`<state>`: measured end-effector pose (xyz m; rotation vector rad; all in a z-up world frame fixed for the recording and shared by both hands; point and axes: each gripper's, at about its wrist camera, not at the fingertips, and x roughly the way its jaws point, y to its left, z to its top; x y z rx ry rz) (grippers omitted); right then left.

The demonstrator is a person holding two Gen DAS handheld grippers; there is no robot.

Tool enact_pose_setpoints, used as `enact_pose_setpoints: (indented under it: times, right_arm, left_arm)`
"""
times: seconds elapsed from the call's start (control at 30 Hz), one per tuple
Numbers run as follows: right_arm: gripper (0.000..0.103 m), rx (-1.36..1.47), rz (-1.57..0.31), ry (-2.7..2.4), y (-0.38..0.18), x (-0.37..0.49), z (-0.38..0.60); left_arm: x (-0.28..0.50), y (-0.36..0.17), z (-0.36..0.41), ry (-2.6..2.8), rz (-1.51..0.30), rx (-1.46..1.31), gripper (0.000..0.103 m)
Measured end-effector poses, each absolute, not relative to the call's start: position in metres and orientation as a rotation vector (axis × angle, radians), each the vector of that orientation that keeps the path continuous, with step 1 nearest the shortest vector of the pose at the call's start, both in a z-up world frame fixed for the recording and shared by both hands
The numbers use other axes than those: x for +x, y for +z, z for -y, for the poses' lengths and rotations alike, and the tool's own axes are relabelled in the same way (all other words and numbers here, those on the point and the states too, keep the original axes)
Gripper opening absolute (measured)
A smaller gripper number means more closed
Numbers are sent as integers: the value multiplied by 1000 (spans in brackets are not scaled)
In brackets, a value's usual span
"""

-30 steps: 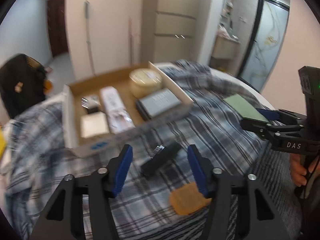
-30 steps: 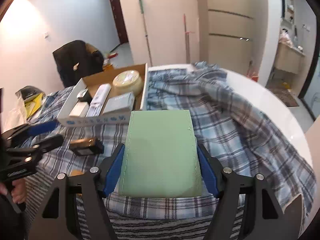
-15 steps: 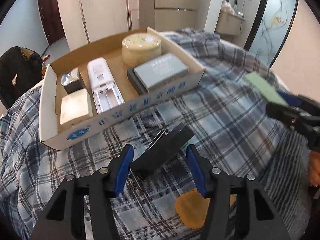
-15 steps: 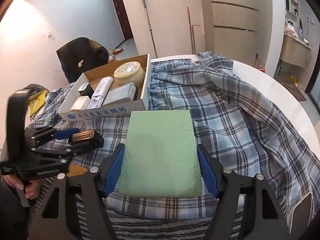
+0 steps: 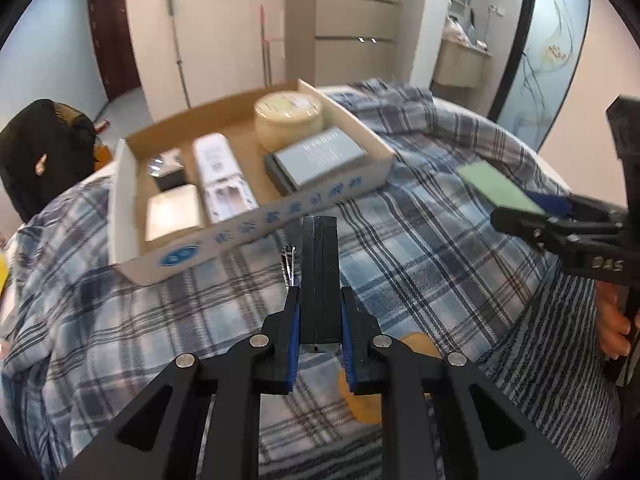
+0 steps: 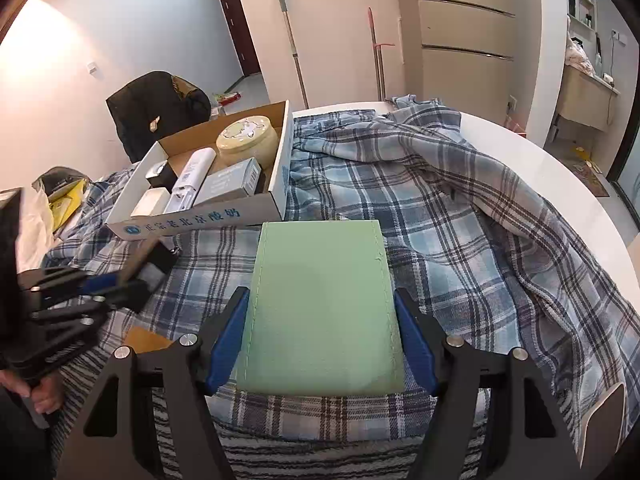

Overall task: Organize rigid objects
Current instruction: 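Carry the black clipper into the box and open the left gripper while right carries the card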

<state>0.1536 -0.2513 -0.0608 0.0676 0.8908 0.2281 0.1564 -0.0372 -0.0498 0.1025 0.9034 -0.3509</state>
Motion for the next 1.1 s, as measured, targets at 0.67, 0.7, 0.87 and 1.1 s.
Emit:
enact_pose_setpoints:
  times: [0.67, 0.7, 0.87, 1.1]
  right_arm:
    - [69, -2, -734, 145, 54, 188, 193]
    - [69, 16, -726, 155, 60, 195, 187]
    - [69, 19, -581, -19, 65, 218, 149]
    - [69, -49, -690, 102, 12, 252, 111]
  left_arm:
    - [233, 39, -41, -30, -659, -186, 19]
    - [237, 38, -42, -22, -669, -189, 19]
    - [243, 20, -60, -3, -660, -250, 19]
    - [260, -17, -69, 27, -692, -190, 19]
